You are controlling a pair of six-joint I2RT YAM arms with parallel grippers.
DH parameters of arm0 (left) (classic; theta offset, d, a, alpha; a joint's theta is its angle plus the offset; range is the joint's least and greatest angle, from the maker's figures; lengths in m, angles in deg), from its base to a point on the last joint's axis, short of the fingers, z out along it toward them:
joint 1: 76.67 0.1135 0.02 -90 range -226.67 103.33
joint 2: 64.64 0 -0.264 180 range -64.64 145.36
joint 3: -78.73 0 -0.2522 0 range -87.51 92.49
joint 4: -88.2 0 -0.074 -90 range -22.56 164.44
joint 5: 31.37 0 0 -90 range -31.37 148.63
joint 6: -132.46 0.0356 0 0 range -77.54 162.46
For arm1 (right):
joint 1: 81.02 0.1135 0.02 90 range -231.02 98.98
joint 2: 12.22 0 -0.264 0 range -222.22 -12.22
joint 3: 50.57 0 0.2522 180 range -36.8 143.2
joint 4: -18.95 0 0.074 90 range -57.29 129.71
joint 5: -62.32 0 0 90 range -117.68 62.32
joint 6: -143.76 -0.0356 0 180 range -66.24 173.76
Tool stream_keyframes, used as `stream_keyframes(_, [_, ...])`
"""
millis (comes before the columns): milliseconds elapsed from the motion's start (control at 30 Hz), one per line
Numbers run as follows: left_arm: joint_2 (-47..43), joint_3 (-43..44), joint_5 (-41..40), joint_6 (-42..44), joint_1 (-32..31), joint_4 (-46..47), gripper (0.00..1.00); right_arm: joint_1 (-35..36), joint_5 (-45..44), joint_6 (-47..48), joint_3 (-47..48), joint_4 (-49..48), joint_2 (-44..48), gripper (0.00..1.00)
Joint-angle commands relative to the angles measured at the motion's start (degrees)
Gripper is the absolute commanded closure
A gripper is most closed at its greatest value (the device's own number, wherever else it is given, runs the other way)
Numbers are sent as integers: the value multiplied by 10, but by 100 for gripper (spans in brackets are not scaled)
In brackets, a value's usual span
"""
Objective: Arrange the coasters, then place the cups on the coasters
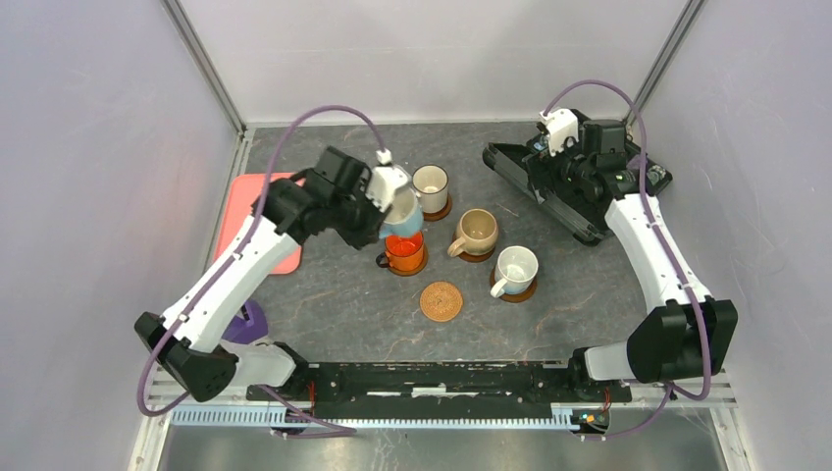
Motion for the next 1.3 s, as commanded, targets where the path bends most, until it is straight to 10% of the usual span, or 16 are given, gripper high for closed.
stream_keyframes(0, [-32, -25, -96, -116, -122, 102, 98, -8, -51, -5, -6, -23, 21, 2])
stream_keyframes(400, [-42, -221, -213, -177, -288, 239, 98, -25, -56, -5, -25, -26, 41, 2])
stream_keyframes(1267, [11, -318, -177, -219, -334, 332, 98, -27, -41, -14, -63, -35, 83, 2])
